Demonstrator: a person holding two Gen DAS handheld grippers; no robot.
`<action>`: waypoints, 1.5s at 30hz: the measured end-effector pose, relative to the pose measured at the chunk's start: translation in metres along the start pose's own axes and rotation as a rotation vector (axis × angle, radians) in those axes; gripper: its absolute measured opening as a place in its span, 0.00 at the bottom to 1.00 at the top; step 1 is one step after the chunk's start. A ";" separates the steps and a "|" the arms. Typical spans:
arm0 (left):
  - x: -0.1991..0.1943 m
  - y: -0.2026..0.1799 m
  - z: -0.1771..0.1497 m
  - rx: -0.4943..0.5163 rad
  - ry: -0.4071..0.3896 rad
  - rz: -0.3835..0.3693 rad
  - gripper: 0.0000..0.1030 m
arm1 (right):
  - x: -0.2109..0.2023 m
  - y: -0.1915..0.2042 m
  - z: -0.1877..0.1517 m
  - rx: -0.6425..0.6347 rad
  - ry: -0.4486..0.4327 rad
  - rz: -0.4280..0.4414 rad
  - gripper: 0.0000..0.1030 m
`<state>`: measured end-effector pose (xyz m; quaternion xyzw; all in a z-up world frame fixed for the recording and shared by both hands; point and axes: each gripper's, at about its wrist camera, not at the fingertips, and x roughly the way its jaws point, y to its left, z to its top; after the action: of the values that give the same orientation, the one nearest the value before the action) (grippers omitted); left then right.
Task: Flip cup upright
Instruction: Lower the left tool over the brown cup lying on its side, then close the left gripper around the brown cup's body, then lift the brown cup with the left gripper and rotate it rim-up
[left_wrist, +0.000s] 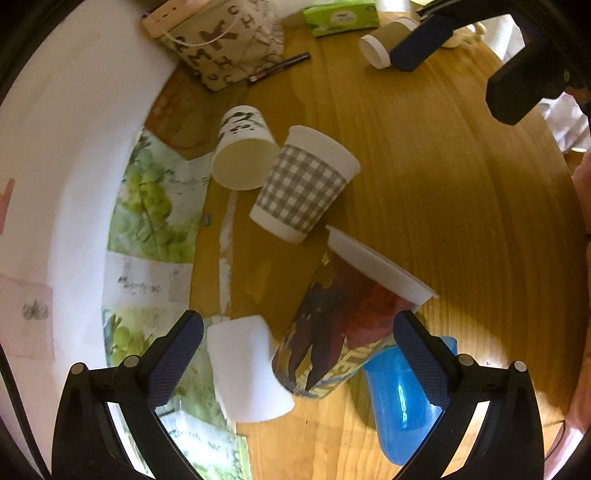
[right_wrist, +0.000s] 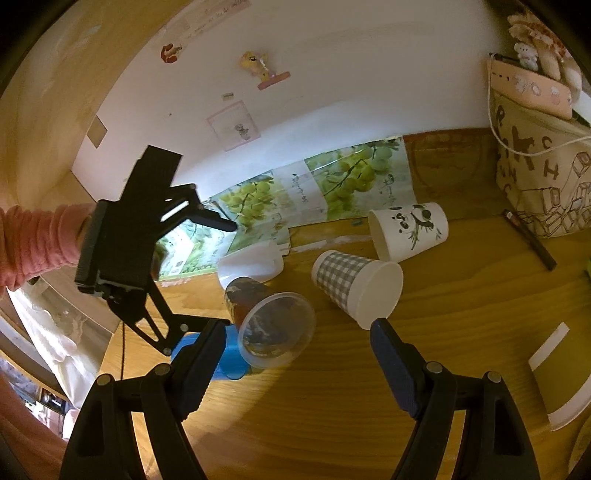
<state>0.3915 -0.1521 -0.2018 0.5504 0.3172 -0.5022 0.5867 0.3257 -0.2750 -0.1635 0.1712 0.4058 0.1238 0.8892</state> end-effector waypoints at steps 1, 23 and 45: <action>0.003 -0.001 0.001 0.011 -0.001 -0.010 1.00 | 0.001 0.000 0.000 0.003 0.002 0.002 0.79; 0.035 0.000 0.008 0.106 0.032 -0.189 0.87 | 0.008 -0.007 -0.003 0.069 0.016 -0.016 0.79; 0.053 0.012 0.000 -0.103 0.129 -0.242 0.76 | 0.004 -0.012 -0.005 0.131 -0.010 -0.016 0.79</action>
<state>0.4186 -0.1660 -0.2473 0.5083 0.4436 -0.5161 0.5278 0.3256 -0.2839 -0.1740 0.2263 0.4100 0.0892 0.8790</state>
